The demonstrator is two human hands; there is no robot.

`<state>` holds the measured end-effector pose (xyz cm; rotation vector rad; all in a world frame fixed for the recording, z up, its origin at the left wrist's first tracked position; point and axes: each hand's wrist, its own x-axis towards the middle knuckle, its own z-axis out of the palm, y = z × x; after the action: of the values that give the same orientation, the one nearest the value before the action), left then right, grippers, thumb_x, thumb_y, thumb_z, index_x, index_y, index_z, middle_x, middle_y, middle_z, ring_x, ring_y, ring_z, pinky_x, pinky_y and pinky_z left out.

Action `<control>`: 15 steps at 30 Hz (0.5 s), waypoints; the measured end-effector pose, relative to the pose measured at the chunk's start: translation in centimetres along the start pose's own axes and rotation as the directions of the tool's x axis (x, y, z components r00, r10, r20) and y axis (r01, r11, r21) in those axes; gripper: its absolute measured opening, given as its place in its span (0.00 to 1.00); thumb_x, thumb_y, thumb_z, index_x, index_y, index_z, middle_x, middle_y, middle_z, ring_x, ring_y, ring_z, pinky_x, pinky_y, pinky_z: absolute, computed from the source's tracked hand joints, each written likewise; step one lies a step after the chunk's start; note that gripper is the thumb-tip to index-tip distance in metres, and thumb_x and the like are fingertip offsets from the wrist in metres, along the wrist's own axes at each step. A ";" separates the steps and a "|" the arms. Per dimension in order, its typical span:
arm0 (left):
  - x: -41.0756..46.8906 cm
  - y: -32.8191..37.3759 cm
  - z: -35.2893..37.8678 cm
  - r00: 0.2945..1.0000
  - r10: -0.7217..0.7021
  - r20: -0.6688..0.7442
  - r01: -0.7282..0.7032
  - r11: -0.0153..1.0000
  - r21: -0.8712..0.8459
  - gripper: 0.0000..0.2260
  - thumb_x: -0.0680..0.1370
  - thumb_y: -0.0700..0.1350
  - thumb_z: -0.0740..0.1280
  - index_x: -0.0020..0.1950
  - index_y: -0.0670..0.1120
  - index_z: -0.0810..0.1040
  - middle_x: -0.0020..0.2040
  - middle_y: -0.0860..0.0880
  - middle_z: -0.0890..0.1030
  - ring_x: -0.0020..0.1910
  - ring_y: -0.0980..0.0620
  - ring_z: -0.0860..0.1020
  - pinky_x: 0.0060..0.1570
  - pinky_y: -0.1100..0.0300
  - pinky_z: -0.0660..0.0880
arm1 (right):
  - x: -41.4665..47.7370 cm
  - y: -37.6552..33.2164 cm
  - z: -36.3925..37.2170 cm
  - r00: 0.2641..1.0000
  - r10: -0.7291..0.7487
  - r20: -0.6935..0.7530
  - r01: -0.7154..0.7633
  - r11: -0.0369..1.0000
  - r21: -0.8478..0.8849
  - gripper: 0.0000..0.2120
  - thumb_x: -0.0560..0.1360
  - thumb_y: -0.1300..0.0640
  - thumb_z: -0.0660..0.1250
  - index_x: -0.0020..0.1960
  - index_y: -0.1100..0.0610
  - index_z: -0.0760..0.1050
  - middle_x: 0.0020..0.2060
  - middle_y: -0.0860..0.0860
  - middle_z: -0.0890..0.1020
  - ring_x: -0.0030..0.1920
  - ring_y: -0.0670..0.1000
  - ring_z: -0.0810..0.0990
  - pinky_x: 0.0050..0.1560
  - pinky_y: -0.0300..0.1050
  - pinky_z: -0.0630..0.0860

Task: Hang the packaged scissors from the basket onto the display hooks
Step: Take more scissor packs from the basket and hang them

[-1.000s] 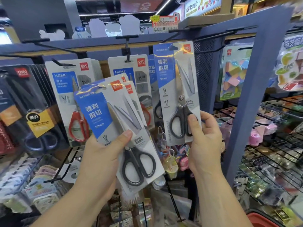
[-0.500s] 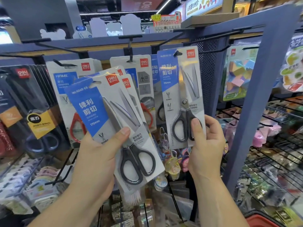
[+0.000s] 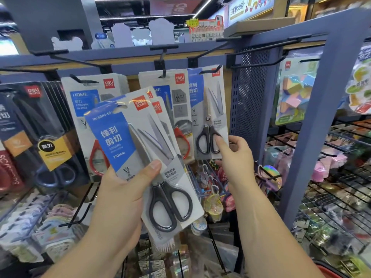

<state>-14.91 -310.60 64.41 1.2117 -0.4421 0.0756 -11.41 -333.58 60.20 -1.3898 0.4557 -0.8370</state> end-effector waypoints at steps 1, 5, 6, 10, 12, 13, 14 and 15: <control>0.0 0.0 -0.1 1.000 -0.004 -0.003 0.004 1.000 -0.002 0.21 0.73 0.42 0.69 0.67 0.48 0.80 0.60 0.48 0.87 0.58 0.46 0.86 0.61 0.45 0.78 | -0.1 0.5 -0.1 1.000 0.029 -0.008 -0.029 0.999 -0.023 0.14 0.77 0.43 0.73 0.59 0.46 0.76 0.55 0.47 0.80 0.55 0.51 0.82 0.60 0.61 0.81; 0.0 -0.3 -0.3 1.000 -0.027 -0.010 0.027 0.999 -0.021 0.22 0.73 0.42 0.70 0.67 0.47 0.81 0.60 0.47 0.87 0.58 0.44 0.86 0.61 0.44 0.78 | -2.7 0.8 -0.5 0.999 0.029 -0.037 -0.032 0.995 -0.089 0.18 0.79 0.42 0.70 0.66 0.47 0.73 0.63 0.46 0.78 0.57 0.43 0.79 0.58 0.47 0.77; 0.0 -0.4 -0.3 0.999 -0.032 -0.011 0.032 0.999 -0.028 0.22 0.73 0.42 0.70 0.67 0.46 0.81 0.60 0.47 0.87 0.59 0.44 0.85 0.62 0.44 0.78 | -4.1 0.3 -0.5 1.000 0.018 -0.003 -0.018 0.998 -0.058 0.14 0.80 0.44 0.69 0.63 0.47 0.75 0.61 0.45 0.80 0.56 0.42 0.79 0.56 0.44 0.76; 0.0 -0.8 0.2 0.998 -0.055 0.010 0.056 0.997 -0.051 0.21 0.74 0.40 0.73 0.67 0.44 0.81 0.61 0.45 0.86 0.60 0.42 0.85 0.64 0.42 0.78 | -10.2 -1.5 -1.1 0.921 -0.100 0.377 0.073 0.994 0.084 0.24 0.69 0.40 0.75 0.63 0.44 0.77 0.56 0.40 0.83 0.59 0.41 0.82 0.59 0.44 0.79; 0.0 -1.0 0.5 0.998 -0.065 0.005 0.065 0.996 -0.059 0.21 0.74 0.40 0.73 0.66 0.43 0.81 0.60 0.43 0.87 0.58 0.41 0.85 0.62 0.41 0.81 | -12.0 -1.5 -1.2 0.846 -0.132 0.517 0.121 0.991 0.055 0.32 0.65 0.46 0.81 0.66 0.42 0.74 0.59 0.40 0.83 0.62 0.42 0.81 0.62 0.43 0.79; 0.0 -1.1 0.8 0.998 -0.070 -0.001 0.069 0.995 -0.067 0.20 0.73 0.41 0.72 0.66 0.43 0.81 0.59 0.43 0.87 0.57 0.41 0.86 0.60 0.43 0.82 | -12.5 -1.3 -1.3 0.832 -0.131 0.539 0.127 0.991 0.046 0.35 0.65 0.50 0.84 0.68 0.41 0.73 0.60 0.39 0.82 0.63 0.43 0.81 0.62 0.43 0.79; -0.1 -1.2 1.0 0.997 -0.073 -0.003 0.073 0.995 -0.071 0.20 0.73 0.41 0.70 0.65 0.43 0.82 0.58 0.43 0.87 0.57 0.41 0.86 0.59 0.44 0.83 | -12.9 -1.0 -1.3 0.836 -0.131 0.532 0.128 0.991 0.043 0.37 0.65 0.53 0.85 0.69 0.40 0.72 0.61 0.39 0.82 0.63 0.42 0.81 0.63 0.44 0.79; -0.1 -1.3 1.3 0.997 -0.077 -0.002 0.077 0.994 -0.071 0.20 0.72 0.41 0.70 0.64 0.43 0.82 0.58 0.43 0.87 0.56 0.42 0.86 0.59 0.45 0.83 | -13.1 -0.9 -1.3 0.852 -0.135 0.506 0.132 0.990 0.042 0.37 0.66 0.53 0.85 0.69 0.39 0.72 0.61 0.39 0.82 0.63 0.43 0.81 0.63 0.46 0.79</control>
<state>-15.04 -312.18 63.59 1.1568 -0.3909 -0.0035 -21.04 -324.72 58.41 -1.5820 -0.0559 -0.5449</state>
